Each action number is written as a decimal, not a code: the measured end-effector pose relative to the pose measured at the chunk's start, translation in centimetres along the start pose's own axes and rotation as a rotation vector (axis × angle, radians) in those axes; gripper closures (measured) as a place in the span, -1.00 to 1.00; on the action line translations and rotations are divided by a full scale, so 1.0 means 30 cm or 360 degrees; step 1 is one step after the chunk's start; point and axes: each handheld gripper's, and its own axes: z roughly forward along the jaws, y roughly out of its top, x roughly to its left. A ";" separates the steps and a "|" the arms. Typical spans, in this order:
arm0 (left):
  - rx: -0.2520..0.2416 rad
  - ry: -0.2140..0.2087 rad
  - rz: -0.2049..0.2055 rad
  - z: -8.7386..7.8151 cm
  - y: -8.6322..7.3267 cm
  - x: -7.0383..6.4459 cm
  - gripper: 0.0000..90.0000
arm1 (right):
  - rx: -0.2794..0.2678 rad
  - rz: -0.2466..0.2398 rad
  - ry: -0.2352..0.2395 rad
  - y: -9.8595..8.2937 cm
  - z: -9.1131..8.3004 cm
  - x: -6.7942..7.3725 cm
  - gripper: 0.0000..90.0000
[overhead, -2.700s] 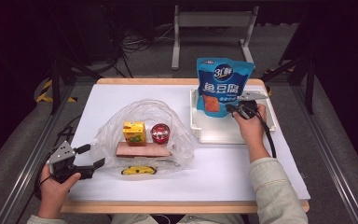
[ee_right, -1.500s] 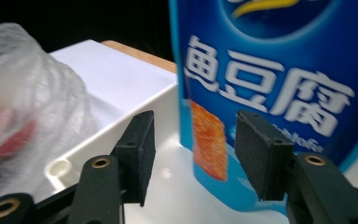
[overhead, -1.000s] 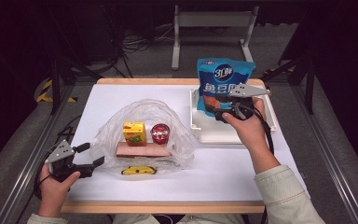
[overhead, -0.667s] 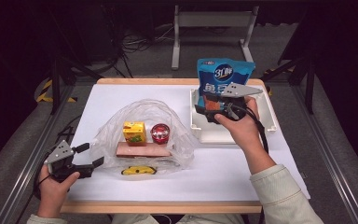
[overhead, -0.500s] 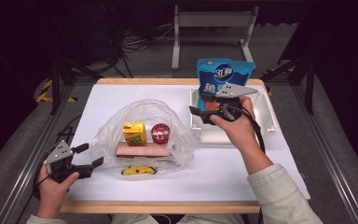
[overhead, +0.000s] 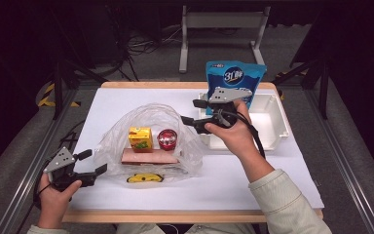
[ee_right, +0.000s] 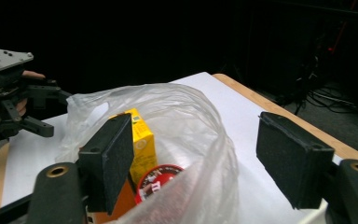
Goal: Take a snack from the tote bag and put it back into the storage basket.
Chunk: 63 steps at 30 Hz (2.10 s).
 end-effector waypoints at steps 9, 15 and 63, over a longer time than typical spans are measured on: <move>-0.0011 -0.0003 0.0011 -0.005 0.002 -0.001 -0.63 | 0.0021 -0.0004 0.0101 0.024 0.063 0.038 -0.44; -0.0004 -0.0005 0.0011 -0.004 0.003 -0.004 -0.63 | 0.0017 -0.0020 0.0158 0.046 0.100 0.070 -0.44; -0.0009 -0.0015 0.0010 -0.008 0.000 0.001 -0.63 | 0.0174 -0.0082 0.0334 -0.010 0.429 0.153 -0.51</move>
